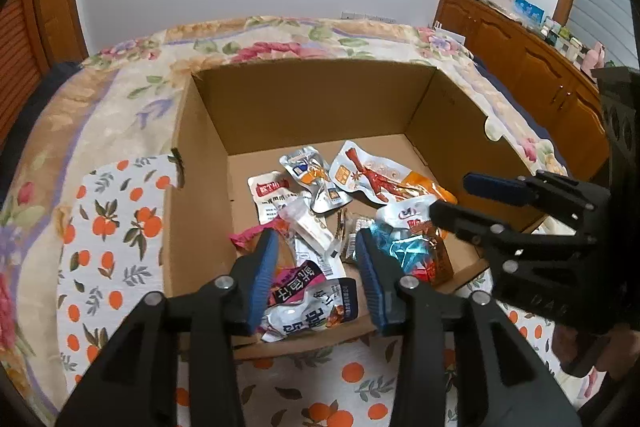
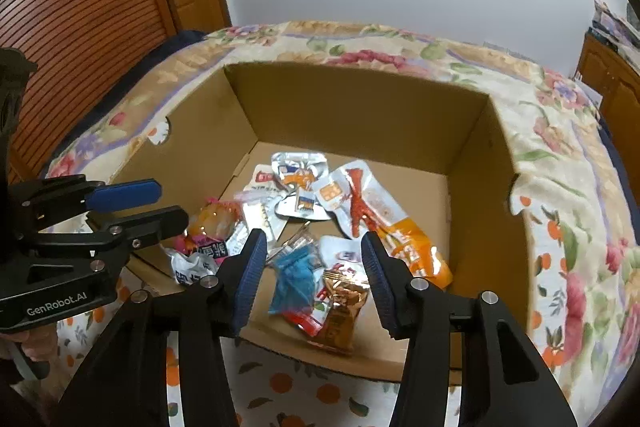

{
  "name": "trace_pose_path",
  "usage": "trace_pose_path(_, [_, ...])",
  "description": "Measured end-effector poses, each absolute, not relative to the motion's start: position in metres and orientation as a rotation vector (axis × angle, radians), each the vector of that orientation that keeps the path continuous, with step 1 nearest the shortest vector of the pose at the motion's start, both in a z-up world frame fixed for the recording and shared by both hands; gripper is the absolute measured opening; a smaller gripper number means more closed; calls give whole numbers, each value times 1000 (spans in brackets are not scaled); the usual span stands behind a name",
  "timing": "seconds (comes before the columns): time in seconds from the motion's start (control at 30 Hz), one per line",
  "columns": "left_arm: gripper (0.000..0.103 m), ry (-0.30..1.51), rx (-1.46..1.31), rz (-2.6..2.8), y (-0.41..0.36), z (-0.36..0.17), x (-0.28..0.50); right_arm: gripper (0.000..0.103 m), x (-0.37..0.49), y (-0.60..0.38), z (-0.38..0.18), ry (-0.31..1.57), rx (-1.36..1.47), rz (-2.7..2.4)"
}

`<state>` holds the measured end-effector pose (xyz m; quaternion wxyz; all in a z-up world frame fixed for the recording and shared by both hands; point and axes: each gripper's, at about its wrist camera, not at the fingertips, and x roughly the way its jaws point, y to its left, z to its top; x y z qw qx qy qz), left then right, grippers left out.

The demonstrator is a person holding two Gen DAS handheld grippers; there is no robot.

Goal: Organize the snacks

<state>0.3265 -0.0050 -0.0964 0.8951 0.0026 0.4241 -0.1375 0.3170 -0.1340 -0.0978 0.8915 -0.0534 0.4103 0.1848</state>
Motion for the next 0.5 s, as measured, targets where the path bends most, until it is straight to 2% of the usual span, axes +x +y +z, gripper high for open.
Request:
trace_pose_path(0.03, [50, 873, 6, -278, -4, -94, 324, 50, 315, -136, -95, 846, -111, 381])
trace_pose_path(0.07, [52, 873, 3, -275, -4, -94, 323, 50, 313, -137, -92, 841, -109, 380])
trace_pose_path(0.5, [52, 825, 33, -254, -5, -65, 267, 52, 235, -172, -46, 777, -58, 354])
